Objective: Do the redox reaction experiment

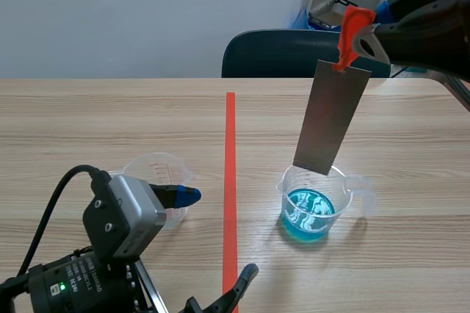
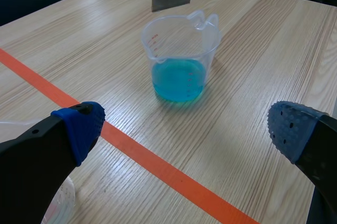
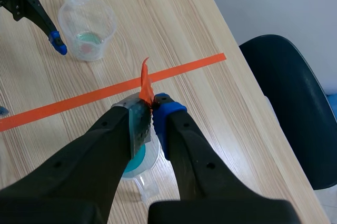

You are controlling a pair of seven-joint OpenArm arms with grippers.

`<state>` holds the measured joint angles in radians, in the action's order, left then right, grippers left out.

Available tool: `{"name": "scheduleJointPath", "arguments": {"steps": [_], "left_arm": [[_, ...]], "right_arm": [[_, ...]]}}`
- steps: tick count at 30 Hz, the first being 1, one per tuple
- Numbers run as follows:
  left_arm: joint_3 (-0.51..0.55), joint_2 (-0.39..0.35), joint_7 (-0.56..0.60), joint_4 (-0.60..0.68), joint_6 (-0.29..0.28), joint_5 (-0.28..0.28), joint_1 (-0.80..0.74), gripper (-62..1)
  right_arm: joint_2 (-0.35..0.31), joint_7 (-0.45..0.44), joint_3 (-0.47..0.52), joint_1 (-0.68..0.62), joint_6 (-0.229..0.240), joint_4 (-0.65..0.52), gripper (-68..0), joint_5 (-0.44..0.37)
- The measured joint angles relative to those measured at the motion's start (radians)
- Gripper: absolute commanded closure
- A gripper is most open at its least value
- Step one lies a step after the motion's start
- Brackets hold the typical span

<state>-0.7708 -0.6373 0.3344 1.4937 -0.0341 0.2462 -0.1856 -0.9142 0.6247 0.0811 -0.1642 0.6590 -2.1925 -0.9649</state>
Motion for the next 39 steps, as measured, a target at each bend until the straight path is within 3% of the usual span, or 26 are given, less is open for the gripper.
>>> {"name": "scheduleJointPath", "arguments": {"steps": [10,29,39], "left_arm": [[0.000,0.000,0.000,0.000,0.000,0.000,0.000,-62.3],[0.000,0.000,0.000,0.000,0.000,0.000,0.000,-62.3],[0.000,0.000,0.000,0.000,0.000,0.000,0.000,-62.3]], "right_arm": [[0.000,-0.093,0.000,0.000,0.023,0.067,-0.8,0.053],[0.000,-0.106,-0.077,0.000,0.023,0.078,-0.9,0.087],[0.011,-0.158,-0.122,0.000,0.023,0.143,-0.9,0.166]]}}
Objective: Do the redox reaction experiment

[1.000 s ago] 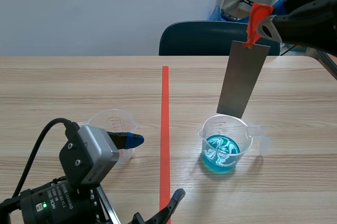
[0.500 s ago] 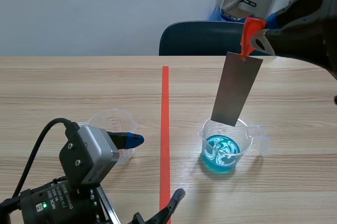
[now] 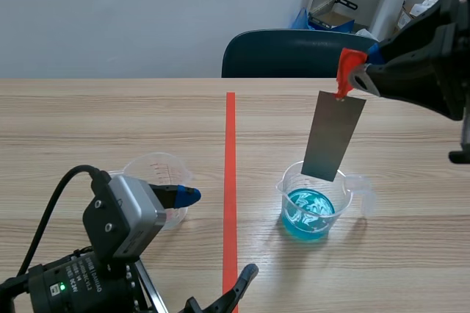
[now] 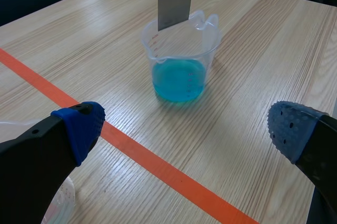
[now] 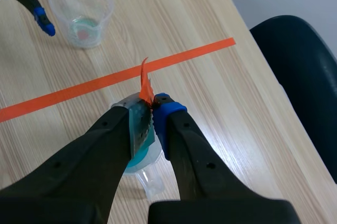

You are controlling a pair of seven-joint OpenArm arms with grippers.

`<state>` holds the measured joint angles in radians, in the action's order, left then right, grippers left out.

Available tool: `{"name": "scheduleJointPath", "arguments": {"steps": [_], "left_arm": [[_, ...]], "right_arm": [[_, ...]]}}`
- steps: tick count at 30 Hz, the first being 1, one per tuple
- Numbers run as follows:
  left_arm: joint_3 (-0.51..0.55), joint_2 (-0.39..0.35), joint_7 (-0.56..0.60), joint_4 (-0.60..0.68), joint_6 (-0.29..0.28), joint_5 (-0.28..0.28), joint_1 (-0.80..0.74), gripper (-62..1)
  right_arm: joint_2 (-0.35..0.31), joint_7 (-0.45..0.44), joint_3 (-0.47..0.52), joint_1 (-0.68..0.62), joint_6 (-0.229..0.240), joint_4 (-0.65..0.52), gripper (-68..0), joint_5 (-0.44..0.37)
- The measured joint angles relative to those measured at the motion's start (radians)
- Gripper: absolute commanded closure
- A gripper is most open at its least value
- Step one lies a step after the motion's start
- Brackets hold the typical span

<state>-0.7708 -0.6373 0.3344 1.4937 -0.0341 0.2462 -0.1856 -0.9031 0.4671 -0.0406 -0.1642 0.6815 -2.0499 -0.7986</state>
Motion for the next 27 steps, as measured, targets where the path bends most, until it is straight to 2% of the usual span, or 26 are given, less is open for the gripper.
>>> {"name": "scheduleJointPath", "arguments": {"steps": [4,15,27], "left_arm": [[0.000,0.000,0.000,0.000,0.000,0.000,0.000,-62.3],[0.000,0.000,0.000,0.000,0.000,0.000,0.000,-62.3],[0.000,0.000,0.000,0.000,0.000,0.000,0.000,-62.3]], "right_arm": [[0.000,-0.034,-0.027,0.000,0.000,0.024,-0.8,0.022],[0.000,-0.193,-0.107,0.000,0.000,0.109,-0.9,0.156],[0.062,-0.360,-0.186,0.000,-0.008,0.232,-0.9,0.370]]}}
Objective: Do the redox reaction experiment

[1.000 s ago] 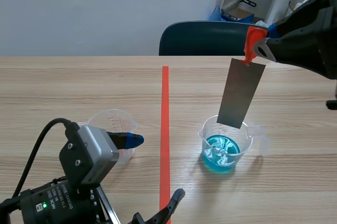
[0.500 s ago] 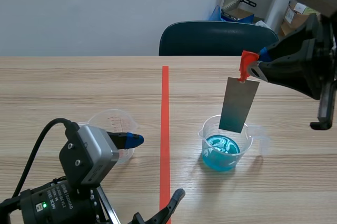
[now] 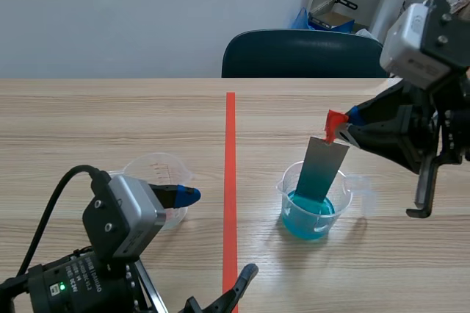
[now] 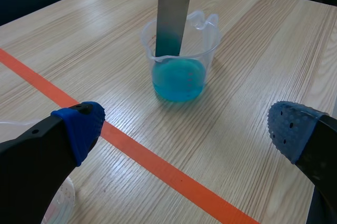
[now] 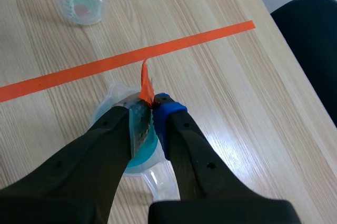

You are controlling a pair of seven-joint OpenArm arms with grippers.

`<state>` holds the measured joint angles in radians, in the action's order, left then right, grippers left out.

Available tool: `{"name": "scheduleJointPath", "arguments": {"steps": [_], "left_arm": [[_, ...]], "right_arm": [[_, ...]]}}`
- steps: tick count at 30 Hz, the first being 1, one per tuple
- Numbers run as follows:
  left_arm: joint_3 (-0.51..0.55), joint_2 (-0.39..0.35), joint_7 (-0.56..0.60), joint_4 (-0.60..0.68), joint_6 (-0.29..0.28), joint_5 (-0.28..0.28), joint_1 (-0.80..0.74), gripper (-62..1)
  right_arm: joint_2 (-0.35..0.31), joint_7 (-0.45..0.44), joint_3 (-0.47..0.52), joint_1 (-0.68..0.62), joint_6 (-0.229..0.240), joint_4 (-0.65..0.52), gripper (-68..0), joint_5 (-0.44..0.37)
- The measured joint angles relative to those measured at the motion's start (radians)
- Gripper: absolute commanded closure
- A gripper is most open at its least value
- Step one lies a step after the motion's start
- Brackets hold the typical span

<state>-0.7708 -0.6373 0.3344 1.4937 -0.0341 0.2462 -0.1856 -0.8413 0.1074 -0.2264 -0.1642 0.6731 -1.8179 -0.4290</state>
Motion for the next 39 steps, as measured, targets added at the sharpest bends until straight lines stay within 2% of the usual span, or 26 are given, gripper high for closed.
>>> {"name": "scheduleJointPath", "arguments": {"steps": [4,14,39], "left_arm": [[0.000,0.000,0.000,0.000,0.000,0.000,0.000,-62.3],[0.000,0.000,0.000,0.000,0.000,0.000,0.000,-62.3],[0.000,0.000,0.000,0.000,0.000,0.000,0.000,-62.3]], "right_arm": [[0.017,-0.033,-0.014,0.000,-0.023,0.027,-0.8,0.045],[0.016,-0.080,-0.021,0.000,-0.022,0.057,-0.8,0.074],[0.016,-0.089,-0.021,0.000,-0.023,0.076,-0.8,0.074]]}}
